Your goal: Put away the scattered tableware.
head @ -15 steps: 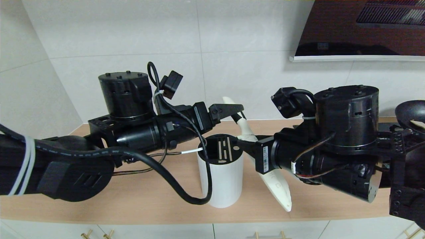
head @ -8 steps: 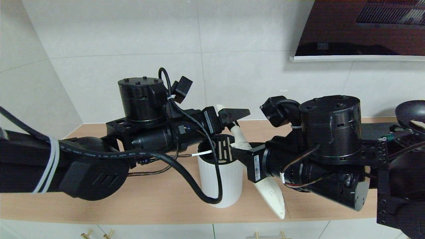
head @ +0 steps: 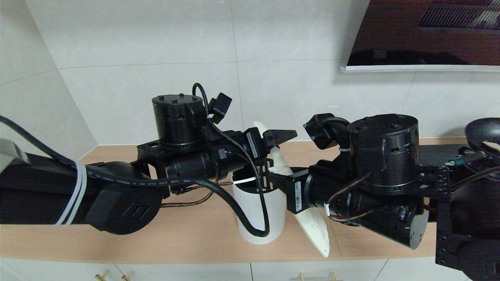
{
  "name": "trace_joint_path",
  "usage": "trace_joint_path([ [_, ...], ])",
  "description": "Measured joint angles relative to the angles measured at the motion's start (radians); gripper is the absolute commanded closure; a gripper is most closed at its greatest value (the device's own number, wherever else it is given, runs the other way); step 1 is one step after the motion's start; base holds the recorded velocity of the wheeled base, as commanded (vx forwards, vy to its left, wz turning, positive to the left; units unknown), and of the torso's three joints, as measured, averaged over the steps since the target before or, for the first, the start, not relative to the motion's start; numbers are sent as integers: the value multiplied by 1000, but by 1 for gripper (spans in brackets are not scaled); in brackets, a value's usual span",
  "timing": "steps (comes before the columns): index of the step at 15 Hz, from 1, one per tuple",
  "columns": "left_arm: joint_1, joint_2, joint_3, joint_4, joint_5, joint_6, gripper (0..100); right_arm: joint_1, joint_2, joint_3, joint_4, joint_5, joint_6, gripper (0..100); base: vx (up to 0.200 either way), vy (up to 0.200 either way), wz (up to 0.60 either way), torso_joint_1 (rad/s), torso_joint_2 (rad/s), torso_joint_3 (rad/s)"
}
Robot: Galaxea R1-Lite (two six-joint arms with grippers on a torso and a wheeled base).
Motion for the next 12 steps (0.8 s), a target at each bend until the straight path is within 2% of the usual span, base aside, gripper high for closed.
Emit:
trace_joint_path([
  [6,0,9,-8,0,20,-1,0,6,27,1,-43,-23,0,100,0,0,0,0,0,0],
  [7,0,9,-10,0,27,0,100,6,28,2,-43,-23,0,100,0,0,0,0,0,0],
  [12,-1,13,-14,-2,23,0,100,6,29,3,-42,-23,0,100,0,0,0,0,0,0],
])
